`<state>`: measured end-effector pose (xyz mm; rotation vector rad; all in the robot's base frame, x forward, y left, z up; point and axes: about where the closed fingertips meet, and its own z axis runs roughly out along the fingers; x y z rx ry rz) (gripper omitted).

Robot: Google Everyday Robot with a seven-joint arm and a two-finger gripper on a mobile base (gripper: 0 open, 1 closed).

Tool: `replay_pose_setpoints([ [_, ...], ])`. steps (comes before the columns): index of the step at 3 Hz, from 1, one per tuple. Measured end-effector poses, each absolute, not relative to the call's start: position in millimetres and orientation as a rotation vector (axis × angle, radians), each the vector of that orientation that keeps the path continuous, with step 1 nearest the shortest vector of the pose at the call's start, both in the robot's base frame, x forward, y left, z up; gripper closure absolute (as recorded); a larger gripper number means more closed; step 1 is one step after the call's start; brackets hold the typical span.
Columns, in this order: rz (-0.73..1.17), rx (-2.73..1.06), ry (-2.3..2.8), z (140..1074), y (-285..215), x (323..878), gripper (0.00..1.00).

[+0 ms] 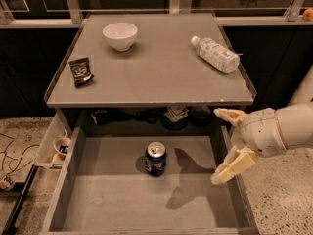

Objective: Pick pepsi can from top drawer and place on counter

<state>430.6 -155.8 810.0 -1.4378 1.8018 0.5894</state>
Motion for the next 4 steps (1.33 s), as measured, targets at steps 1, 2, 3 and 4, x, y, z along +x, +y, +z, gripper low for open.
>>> replay_pose_setpoints([
  [1, 0.637, -1.443, 1.802, 789.8, -144.2, 432.2, 0.0],
  [2, 0.73, -1.45, 1.758, 755.2, -113.5, 435.0, 0.0],
  [3, 0.786, -1.462, 1.691, 729.9, -84.3, 437.7, 0.0],
  [4, 0.793, -1.462, 1.629, 715.9, -65.3, 443.1, 0.0],
])
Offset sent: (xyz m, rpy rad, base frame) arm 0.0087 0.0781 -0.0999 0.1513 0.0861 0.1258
